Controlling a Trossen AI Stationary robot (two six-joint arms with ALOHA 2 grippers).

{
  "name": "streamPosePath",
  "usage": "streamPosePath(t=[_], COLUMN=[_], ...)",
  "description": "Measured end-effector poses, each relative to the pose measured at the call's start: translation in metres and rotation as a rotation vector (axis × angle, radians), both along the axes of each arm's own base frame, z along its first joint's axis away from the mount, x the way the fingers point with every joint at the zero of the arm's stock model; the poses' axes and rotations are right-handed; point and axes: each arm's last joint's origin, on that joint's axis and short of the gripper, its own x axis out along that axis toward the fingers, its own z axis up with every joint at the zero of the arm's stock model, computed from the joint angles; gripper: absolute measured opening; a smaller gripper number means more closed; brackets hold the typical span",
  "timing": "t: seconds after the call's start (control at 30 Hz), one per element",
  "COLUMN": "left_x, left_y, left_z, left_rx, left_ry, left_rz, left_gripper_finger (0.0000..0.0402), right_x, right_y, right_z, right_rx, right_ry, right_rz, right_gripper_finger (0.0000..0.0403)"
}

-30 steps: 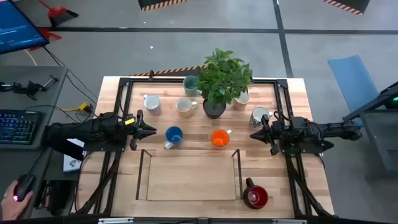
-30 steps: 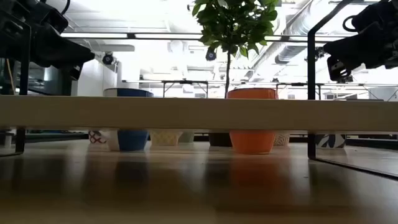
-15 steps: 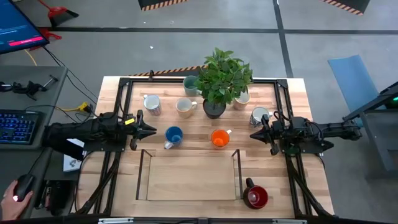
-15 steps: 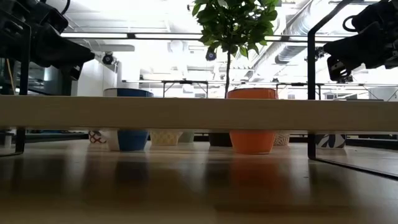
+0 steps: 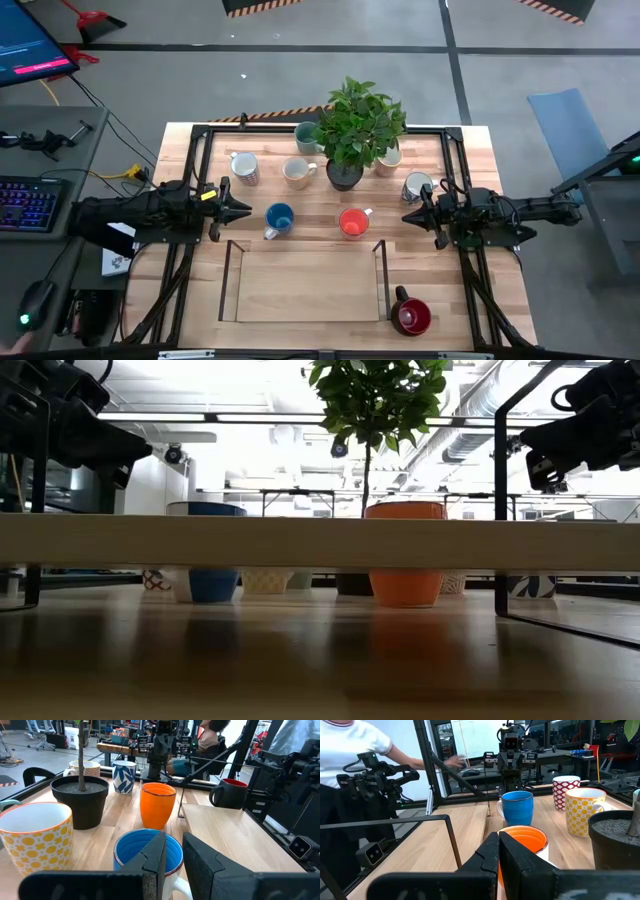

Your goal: Place coffee mugs

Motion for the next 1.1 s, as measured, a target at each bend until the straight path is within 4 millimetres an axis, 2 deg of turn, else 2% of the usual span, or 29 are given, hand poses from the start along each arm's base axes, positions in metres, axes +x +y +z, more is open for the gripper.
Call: streamPosePath(t=[0.8, 1.1], left_x=[0.0000, 0.0000], left_y=[0.0000, 0.0000], left_z=[0.0000, 0.0000], left_rx=[0.000, 0.051], left_ry=[0.000, -0.002], left_rz=[0.000, -0.005], left_gripper_finger=[0.0053, 0.0053], right_x=[0.0000, 0.0000], right_y=[0.0000, 0.0000], right_z=[-0.0001, -0.0001], right_rx=[0.000, 0.000], right_ry=[0.000, 0.000], right_rz=[0.000, 0.000], right_gripper_finger=[0.0000, 0.0000])
